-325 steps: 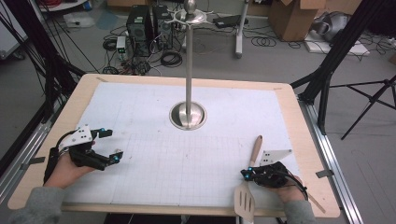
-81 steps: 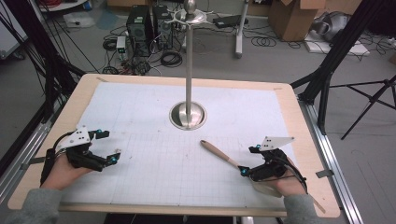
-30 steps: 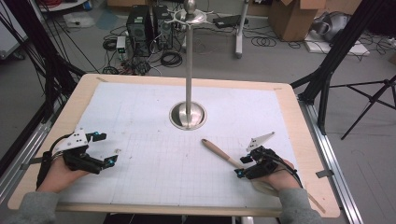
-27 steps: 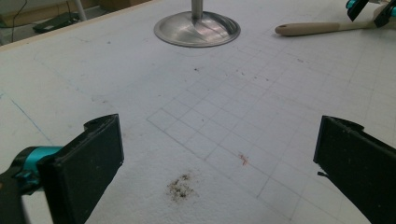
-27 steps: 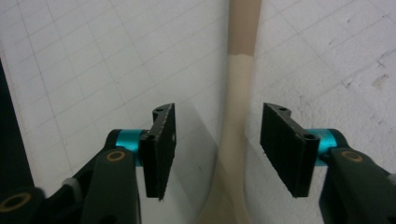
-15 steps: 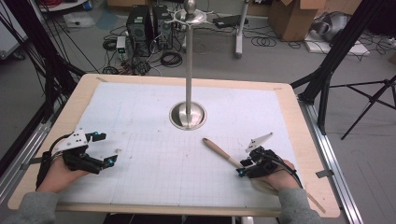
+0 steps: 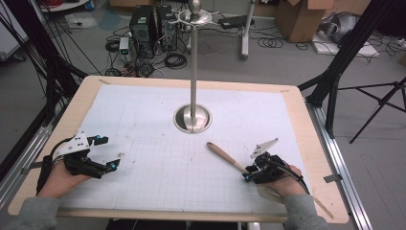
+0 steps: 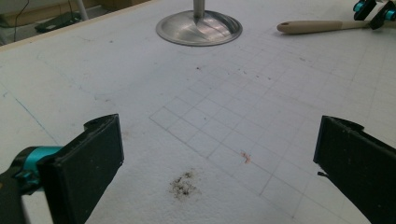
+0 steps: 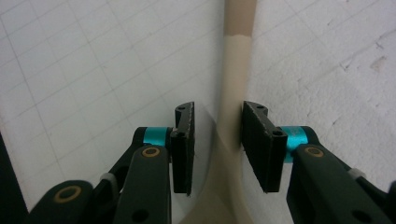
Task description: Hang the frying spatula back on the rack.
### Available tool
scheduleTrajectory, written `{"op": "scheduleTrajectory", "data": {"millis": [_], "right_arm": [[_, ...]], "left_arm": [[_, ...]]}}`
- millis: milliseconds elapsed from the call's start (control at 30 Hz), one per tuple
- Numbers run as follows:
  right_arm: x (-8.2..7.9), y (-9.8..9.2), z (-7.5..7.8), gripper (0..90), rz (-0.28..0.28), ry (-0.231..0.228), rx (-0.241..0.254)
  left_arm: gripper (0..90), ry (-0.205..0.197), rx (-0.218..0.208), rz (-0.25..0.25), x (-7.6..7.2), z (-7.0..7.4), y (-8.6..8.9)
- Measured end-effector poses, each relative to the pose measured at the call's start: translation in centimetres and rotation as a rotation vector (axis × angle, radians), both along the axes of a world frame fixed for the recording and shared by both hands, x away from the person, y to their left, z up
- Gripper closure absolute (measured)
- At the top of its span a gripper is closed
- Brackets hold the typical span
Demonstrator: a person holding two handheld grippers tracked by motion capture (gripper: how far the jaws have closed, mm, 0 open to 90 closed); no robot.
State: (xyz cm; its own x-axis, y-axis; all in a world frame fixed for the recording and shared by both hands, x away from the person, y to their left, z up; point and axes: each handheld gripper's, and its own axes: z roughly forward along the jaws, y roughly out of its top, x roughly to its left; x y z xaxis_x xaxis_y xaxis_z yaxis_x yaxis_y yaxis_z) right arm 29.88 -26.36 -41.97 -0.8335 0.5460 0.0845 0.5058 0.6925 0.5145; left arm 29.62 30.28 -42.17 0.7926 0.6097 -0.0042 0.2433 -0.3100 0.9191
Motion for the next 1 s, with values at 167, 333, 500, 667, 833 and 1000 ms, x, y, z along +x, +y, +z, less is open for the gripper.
{"op": "scheduleTrajectory", "data": {"millis": [167, 333, 500, 667, 833, 1000], "right_arm": [[-0.25, 0.03, 0.0, 71.5, -0.008, -0.019, -0.02], [-0.35, 0.19, 0.03, 77.3, -0.024, -0.037, -0.038], [-0.46, 0.14, 0.0, 78.0, -0.061, -0.033, -0.028], [-0.42, -0.15, -0.06, 78.1, -0.071, -0.021, -0.001], [-0.37, -0.22, 0.13, 78.1, -0.05, -0.023, 0.013], [-0.31, -0.6, 0.61, 78.0, -0.049, -0.035, 0.053]], "left_arm": [[2.0, 0.002, -0.001, 0.0, -0.01, -0.04, 0.01], [2.0, 0.001, 0.0, 0.001, 0.0, -0.03, 0.02], [2.0, 0.002, -0.003, 0.0, -0.03, -0.02, -0.06], [2.0, 0.002, 0.002, -0.002, 0.04, -0.02, 0.01], [2.0, 0.002, 0.001, -0.002, 0.05, -0.01, 0.0], [2.0, 0.0, -0.002, -0.001, 0.0, 0.01, -0.04]]}}
